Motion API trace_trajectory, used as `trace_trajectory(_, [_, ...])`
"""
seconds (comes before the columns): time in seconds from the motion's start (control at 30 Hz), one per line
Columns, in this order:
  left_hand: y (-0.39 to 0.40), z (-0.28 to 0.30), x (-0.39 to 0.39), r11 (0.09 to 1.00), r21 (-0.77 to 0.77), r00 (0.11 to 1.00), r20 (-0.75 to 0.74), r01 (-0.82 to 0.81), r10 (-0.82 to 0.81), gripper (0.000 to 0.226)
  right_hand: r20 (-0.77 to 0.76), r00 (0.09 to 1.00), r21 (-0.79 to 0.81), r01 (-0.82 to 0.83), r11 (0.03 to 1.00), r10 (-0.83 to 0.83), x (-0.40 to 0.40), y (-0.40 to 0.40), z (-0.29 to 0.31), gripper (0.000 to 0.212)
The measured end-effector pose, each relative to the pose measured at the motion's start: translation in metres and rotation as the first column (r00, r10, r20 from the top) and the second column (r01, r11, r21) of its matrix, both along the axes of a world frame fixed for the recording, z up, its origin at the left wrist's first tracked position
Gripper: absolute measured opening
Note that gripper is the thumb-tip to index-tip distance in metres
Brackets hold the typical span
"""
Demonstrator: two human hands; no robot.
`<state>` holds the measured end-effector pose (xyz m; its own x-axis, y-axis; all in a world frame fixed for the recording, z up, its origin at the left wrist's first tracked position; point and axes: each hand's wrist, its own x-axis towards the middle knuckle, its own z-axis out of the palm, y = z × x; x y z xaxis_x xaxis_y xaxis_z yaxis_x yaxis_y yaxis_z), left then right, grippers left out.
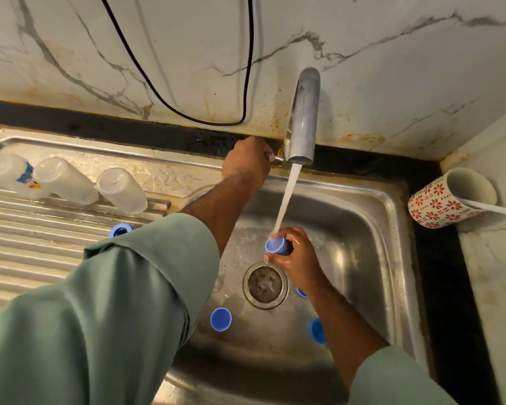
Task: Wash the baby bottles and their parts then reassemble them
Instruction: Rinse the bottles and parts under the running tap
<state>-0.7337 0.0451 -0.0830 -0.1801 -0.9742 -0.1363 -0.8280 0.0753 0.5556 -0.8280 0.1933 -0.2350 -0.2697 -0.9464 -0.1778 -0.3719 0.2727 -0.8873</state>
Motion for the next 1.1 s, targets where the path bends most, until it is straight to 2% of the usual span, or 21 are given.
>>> trace_trajectory(0.1, [-0.001,-0.002,0.0,1.0,-0.003,1.0,-0.007,0.006,-0.006,0.02,0.21,0.975,0.079,0.064,0.995,-0.08,0.003,-0.003,0.003,0.049])
trace_trajectory(0.17, [-0.002,-0.002,0.001,1.0,-0.008,1.0,0.004,0.014,-0.014,0.02,0.332,0.936,0.106,0.087,0.991,-0.118,0.006,-0.005,0.008,0.039])
trace_trajectory(0.27, [-0.002,-0.003,0.001,1.0,-0.004,1.0,0.002,0.016,-0.016,0.02,0.384,0.917,0.131,0.065,0.989,-0.111,0.012,-0.008,0.012,0.024])
trace_trajectory(0.33, [-0.003,-0.004,0.001,1.0,0.007,1.0,-0.013,0.013,-0.013,0.02,0.422,0.898,0.162,0.062,0.985,-0.126,0.014,-0.011,0.01,0.031])
trace_trajectory(0.4, [-0.003,-0.004,0.0,1.0,0.015,1.0,-0.023,0.007,-0.007,0.02,0.372,0.923,0.194,0.027,0.981,-0.099,0.014,-0.016,0.01,0.034])
trace_trajectory(0.47, [-0.004,-0.004,0.0,1.0,0.018,1.0,-0.026,0.008,-0.007,0.02,0.284,0.959,0.165,-0.037,0.986,-0.012,0.012,-0.019,0.008,0.022])
trace_trajectory(0.53, [-0.004,-0.004,0.0,1.0,0.014,0.999,-0.032,0.011,-0.01,0.021,0.24,0.97,0.149,-0.057,0.987,0.02,0.01,-0.022,0.009,0.022])
trace_trajectory(0.63, [-0.004,-0.006,0.001,1.0,0.015,0.999,-0.04,0.011,-0.01,0.02,0.335,0.941,0.219,-0.027,0.975,-0.05,0.01,-0.026,0.017,0.022])
trace_trajectory(0.7, [-0.004,-0.005,0.001,1.0,0.02,0.999,-0.041,0.004,-0.003,0.02,0.287,0.954,0.236,0.018,0.972,-0.087,0.009,-0.031,0.016,0.02])
trace_trajectory(0.93, [-0.004,-0.005,0.001,0.999,0.032,0.999,-0.033,-0.004,0.005,0.019,-0.008,0.999,0.123,0.053,0.991,-0.052,0.01,-0.034,0.012,0.024])
trace_trajectory(1.03, [-0.004,-0.007,0.0,0.999,0.034,0.999,-0.037,-0.006,0.008,0.019,-0.106,0.987,0.033,0.123,0.992,-0.119,0.009,-0.024,0.007,0.027])
trace_trajectory(1.1, [-0.004,-0.008,0.0,0.999,0.034,0.999,-0.042,-0.007,0.009,0.019,-0.107,0.976,-0.021,0.191,0.981,-0.192,0.011,-0.017,0.006,0.03])
